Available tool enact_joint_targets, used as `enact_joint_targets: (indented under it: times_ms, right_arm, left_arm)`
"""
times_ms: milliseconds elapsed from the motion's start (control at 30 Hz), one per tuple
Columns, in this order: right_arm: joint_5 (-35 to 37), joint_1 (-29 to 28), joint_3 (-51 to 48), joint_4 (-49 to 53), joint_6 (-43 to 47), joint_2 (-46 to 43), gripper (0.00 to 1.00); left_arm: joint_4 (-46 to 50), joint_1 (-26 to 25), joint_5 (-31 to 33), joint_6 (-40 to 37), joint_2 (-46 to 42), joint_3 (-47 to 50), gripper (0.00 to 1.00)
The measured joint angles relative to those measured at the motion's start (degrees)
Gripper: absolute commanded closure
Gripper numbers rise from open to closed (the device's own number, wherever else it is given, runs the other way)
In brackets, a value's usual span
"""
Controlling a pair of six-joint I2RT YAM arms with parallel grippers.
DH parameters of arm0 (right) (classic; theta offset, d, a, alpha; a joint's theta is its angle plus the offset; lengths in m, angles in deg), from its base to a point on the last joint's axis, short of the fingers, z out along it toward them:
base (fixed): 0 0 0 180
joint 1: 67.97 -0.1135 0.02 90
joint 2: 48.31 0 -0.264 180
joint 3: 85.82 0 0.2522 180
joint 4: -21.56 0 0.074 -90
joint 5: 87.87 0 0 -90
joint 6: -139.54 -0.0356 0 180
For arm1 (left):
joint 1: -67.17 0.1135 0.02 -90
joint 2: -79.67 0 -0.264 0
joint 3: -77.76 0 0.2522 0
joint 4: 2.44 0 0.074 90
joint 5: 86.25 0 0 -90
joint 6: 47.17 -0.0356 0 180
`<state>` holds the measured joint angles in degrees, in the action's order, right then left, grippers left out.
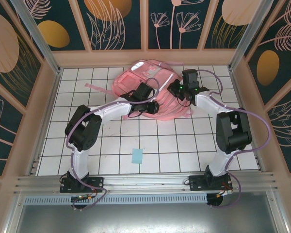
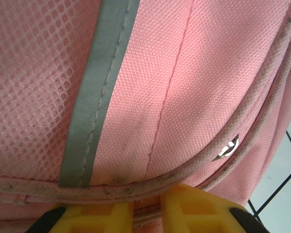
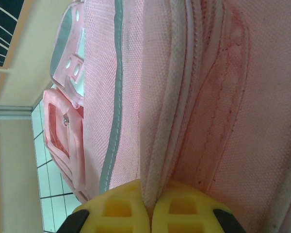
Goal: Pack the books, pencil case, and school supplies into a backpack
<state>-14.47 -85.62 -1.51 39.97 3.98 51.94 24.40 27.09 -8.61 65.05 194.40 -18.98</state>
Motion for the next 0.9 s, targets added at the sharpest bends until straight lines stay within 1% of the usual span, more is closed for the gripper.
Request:
enact_joint_targets:
  times_ms: [67, 100, 233, 300, 467, 533, 800, 900]
  right_arm:
    - [0.0, 0.1, -0.2, -0.5, 0.0, -0.1, 1.0]
    - [0.0, 0.1, -0.3, -0.7, 0.0, -0.1, 1.0]
    - [0.0, 0.6, -0.5, -1.8, -0.3, -0.1, 1.0]
    - [-0.2, 0.6, -0.5, -2.4, -0.3, -0.3, 1.0]
    - [-0.4, 0.6, -0.5, -3.5, -0.5, -0.8, 1.0]
    - [-0.4, 0.6, -0.5, -3.8, -0.5, -0.8, 1.0]
    - [-0.7, 0.6, -0.6, -4.1, -1.2, -0.8, 1.0]
    - [-1.2, 0.6, -0.6, -4.1, -1.4, -0.8, 1.0]
  left_arm:
    - [-1.0, -0.1, -2.1, 1.1, -0.2, 0.2, 0.56]
    - [-1.6, -0.1, -3.4, 1.7, -0.3, 0.3, 0.53]
    - [-3.4, 0.0, -6.8, 3.2, -0.5, 0.3, 0.52]
    - [-3.5, 0.0, -7.3, 3.6, -0.4, 0.2, 0.53]
    - [-2.4, -0.1, -7.6, 4.0, 1.4, -2.1, 0.63]
    - [-2.3, -0.2, -7.6, 4.0, 1.7, -2.3, 0.65]
    - [-2.8, -1.5, -8.4, 3.1, 1.0, -2.1, 0.7]
    - [-3.4, -1.9, -8.4, 2.4, -0.3, -1.7, 0.7]
